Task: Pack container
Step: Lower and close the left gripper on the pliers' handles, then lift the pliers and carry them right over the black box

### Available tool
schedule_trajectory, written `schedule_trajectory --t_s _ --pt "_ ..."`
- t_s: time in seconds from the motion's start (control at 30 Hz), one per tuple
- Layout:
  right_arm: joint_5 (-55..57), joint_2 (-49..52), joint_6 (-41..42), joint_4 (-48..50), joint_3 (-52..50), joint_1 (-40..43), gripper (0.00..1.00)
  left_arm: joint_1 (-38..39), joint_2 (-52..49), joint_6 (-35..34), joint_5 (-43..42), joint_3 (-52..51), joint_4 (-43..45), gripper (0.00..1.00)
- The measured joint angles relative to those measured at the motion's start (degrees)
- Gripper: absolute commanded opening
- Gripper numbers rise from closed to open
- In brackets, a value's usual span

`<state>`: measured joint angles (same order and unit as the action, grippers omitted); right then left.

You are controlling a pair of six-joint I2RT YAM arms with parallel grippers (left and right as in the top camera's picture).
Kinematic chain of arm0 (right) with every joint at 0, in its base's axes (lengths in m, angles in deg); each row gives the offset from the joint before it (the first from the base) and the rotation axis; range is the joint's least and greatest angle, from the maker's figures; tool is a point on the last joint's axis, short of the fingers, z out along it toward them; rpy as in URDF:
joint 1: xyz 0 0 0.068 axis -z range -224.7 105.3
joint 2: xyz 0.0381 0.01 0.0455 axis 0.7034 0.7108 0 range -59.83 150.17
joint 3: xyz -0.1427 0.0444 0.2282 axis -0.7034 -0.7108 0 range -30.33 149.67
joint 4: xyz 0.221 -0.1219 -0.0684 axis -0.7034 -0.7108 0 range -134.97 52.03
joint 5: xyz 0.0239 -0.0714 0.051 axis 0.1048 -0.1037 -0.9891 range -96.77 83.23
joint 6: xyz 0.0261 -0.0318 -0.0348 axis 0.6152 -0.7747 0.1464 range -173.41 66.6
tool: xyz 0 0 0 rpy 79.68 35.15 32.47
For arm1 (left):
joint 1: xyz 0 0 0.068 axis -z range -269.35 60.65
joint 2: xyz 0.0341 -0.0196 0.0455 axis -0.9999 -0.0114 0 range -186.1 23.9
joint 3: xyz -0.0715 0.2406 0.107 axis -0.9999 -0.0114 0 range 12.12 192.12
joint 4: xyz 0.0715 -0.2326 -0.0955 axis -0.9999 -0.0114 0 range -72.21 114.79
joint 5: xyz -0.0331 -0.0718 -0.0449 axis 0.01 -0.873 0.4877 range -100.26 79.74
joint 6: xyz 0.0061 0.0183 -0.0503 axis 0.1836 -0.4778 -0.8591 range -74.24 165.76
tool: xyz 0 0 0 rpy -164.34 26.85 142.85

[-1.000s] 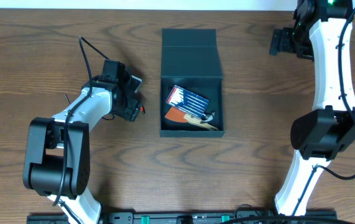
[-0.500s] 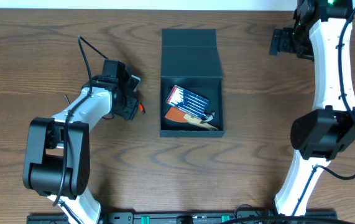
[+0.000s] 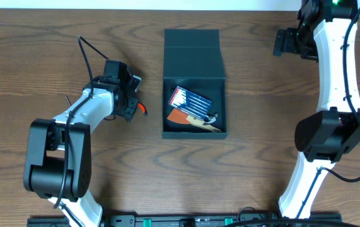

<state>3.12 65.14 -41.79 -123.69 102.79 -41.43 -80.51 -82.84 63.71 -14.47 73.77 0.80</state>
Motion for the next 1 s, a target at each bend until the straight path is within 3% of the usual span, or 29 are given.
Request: schedule_trajectory --t_s 0.33,0.47,0.53,1.0 --pt "0.0 0.0 0.0 0.0 0.0 0.0 0.99 0.0 -0.02 -0.02 0.13 0.0 0.0 0.29" --pt "0.0 0.0 0.02 0.0 0.0 0.0 0.99 0.0 -0.04 -0.13 0.13 0.0 0.0 0.19" --pt "0.0 0.0 0.02 0.0 0.0 0.0 0.99 0.0 -0.07 -0.52 0.09 0.0 -0.02 0.06" --pt "0.0 0.0 0.02 0.02 0.02 0.0 0.99 0.0 -0.11 -0.66 0.13 0.0 0.02 0.06"
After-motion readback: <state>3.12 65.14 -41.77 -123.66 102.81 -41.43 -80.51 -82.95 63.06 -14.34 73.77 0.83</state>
